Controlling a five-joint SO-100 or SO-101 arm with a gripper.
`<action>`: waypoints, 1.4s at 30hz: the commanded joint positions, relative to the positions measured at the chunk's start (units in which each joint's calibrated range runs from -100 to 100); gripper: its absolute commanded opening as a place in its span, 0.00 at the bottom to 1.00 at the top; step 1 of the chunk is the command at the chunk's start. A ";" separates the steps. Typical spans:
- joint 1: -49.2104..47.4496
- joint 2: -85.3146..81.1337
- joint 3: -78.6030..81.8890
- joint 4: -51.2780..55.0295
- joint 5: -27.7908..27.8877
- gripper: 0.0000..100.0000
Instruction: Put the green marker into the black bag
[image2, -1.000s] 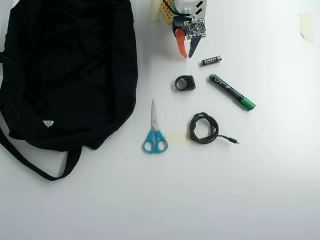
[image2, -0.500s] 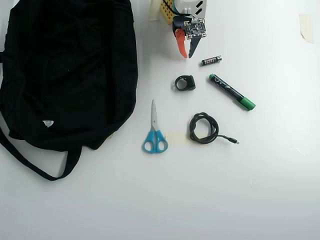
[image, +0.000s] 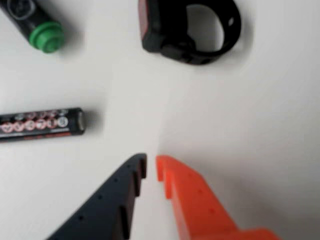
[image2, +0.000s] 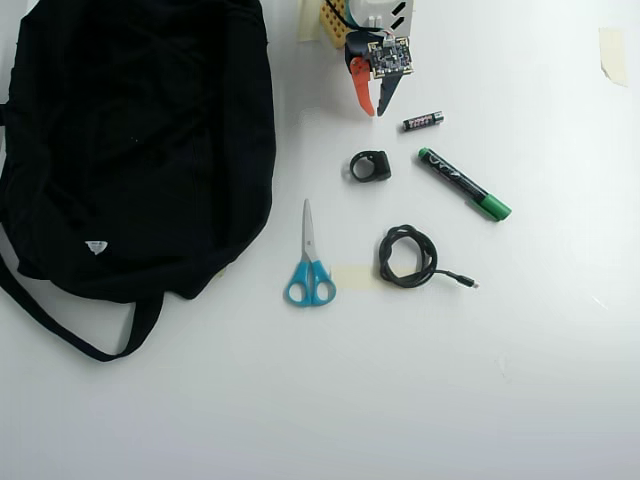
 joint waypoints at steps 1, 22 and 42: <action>0.11 -0.66 1.34 3.01 0.25 0.02; -0.19 -0.66 1.34 3.01 0.25 0.02; 0.19 -0.66 1.34 3.01 0.30 0.02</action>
